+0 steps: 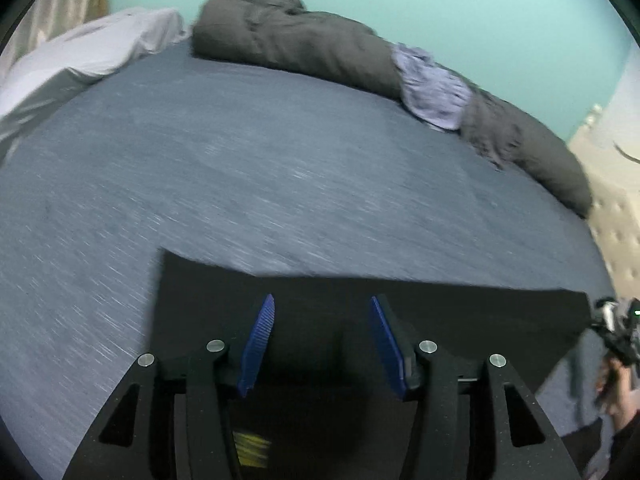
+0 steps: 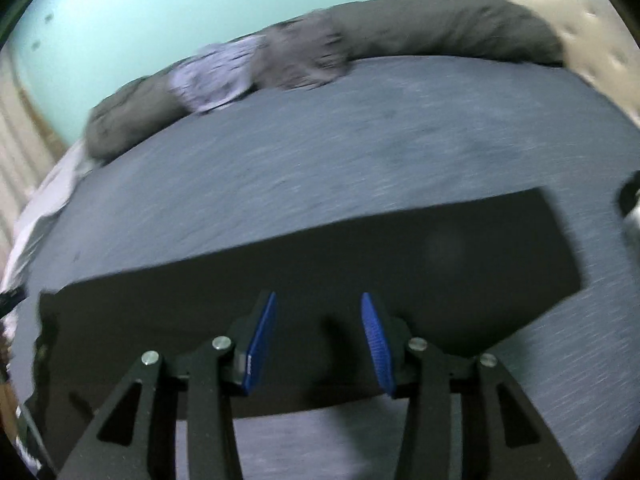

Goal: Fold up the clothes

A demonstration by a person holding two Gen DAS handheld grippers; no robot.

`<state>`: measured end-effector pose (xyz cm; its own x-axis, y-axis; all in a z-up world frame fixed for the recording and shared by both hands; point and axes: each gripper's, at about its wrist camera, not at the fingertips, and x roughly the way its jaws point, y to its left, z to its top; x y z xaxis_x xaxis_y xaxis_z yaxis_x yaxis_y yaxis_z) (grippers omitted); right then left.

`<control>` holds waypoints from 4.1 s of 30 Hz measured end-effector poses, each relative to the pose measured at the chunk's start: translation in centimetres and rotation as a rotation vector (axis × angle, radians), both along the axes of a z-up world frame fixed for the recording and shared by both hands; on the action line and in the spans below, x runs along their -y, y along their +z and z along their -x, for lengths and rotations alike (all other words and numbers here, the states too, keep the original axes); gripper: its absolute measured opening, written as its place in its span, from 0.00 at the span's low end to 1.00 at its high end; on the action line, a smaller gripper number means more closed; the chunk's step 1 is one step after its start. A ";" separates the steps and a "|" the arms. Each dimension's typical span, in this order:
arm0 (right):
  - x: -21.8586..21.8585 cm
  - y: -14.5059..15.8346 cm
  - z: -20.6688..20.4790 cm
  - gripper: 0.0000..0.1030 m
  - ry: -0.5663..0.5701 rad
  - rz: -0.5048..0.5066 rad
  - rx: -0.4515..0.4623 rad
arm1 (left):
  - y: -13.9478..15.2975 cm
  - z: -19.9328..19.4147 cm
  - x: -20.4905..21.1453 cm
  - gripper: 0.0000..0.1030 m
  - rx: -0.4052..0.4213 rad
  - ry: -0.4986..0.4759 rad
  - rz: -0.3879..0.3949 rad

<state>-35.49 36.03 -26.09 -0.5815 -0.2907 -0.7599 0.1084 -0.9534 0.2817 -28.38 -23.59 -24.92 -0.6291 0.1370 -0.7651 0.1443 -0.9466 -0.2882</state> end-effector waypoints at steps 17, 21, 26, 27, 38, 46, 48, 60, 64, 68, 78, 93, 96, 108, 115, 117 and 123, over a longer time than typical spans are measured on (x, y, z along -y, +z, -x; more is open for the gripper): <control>14.3 -5.6 -4.4 0.43 0.204 -0.145 0.196 | -6.3 -7.6 -9.0 0.54 0.041 -0.162 -0.058; 14.7 -5.9 -5.6 0.43 0.214 -0.194 0.215 | -6.0 -8.3 -9.0 0.54 0.025 -0.172 -0.085; 14.2 -4.1 -5.4 0.41 0.166 -0.149 0.181 | -5.3 -10.6 -10.2 0.56 -0.001 -0.199 -0.051; 14.4 -3.5 -5.1 0.41 0.157 -0.132 0.156 | -5.1 -11.4 -10.0 0.56 -0.001 -0.198 -0.049; 20.5 -6.0 -3.3 0.40 0.245 -0.190 0.199 | -6.0 -10.5 -9.5 0.57 0.016 -0.180 -0.071; 19.2 -6.7 -4.8 0.22 0.256 -0.140 0.287 | -5.9 -10.5 -9.2 0.58 0.015 -0.171 -0.085; 19.2 -5.0 -4.6 0.22 0.254 -0.099 0.238 | -5.7 -10.7 -8.9 0.59 0.008 -0.166 -0.083; 26.9 -6.3 -4.7 0.31 0.357 -0.091 0.242 | -5.4 -11.3 -6.8 0.61 -0.004 -0.134 -0.097; 26.9 -7.1 -5.8 0.02 0.337 -0.079 0.240 | -5.3 -11.7 -5.9 0.61 -0.006 -0.120 -0.102; 26.3 -6.9 -7.9 0.00 0.358 -0.081 0.229 | -5.1 -12.1 -4.9 0.61 -0.011 -0.100 -0.108; 25.8 -6.2 -7.9 0.00 0.387 -0.069 0.259 | -5.1 -12.4 -3.6 0.61 -0.015 -0.072 -0.133; 30.9 -5.6 -6.1 0.46 0.428 -0.121 0.222 | -5.2 -12.4 -2.2 0.64 -0.022 -0.044 -0.148; 31.5 -6.2 -7.1 0.08 0.443 -0.178 0.193 | -5.1 -12.5 -2.1 0.64 -0.024 -0.042 -0.149; 29.4 -6.5 -9.4 0.02 0.475 -0.120 0.194 | -5.2 -12.6 -2.1 0.64 -0.022 -0.039 -0.143; 28.6 -5.6 -8.5 0.04 0.447 -0.039 0.196 | -5.4 -12.5 -2.1 0.64 -0.016 -0.043 -0.140; 27.6 -4.3 -7.9 0.06 0.428 -0.023 0.159 | -5.5 -12.5 -2.0 0.64 -0.015 -0.040 -0.140; 17.2 -1.6 -5.2 0.26 0.155 -0.071 0.091 | -5.6 -12.3 -2.1 0.67 -0.012 -0.033 -0.137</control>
<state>-30.27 18.79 -27.71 -0.4620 -0.3153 -0.8289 0.2323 -0.9451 0.2300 -16.04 -21.52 -30.55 -0.6313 0.2606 -0.7304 0.1093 -0.9025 -0.4165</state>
